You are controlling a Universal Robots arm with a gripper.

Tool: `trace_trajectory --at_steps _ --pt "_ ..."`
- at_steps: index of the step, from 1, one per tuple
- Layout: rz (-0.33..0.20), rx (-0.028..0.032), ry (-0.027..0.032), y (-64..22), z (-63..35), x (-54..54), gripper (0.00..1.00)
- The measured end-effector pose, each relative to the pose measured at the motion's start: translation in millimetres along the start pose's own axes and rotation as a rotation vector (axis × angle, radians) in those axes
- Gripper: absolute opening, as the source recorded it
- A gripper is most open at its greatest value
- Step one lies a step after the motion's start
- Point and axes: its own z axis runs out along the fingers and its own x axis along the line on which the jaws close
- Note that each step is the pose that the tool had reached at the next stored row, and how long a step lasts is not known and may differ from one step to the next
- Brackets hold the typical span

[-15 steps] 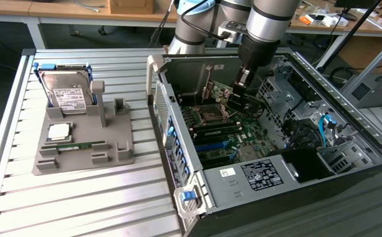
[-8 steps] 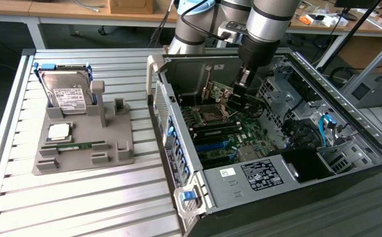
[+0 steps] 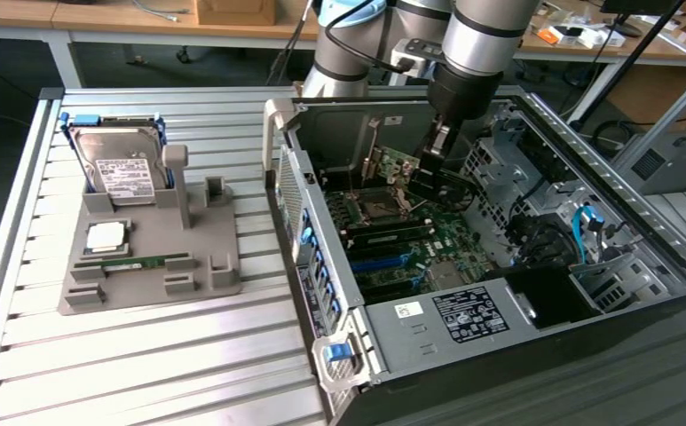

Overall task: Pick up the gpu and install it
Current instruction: 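Insert the gpu into the slot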

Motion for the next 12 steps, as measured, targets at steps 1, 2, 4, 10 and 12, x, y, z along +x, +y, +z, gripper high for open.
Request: trace_trajectory --at_steps 1,2,4,10,12 --pt "-0.003 -0.0001 -0.0001 0.0 0.0 0.0 0.27" --pt "-0.005 -0.0002 -0.0002 0.0 0.0 0.0 0.27" --pt "-0.011 -0.0003 -0.0003 0.0 0.0 0.0 0.27" --pt "-0.03 -0.0009 -0.0011 0.0 0.0 0.0 0.27" --pt "-0.035 -0.001 -0.0012 0.0 0.0 0.0 0.27"
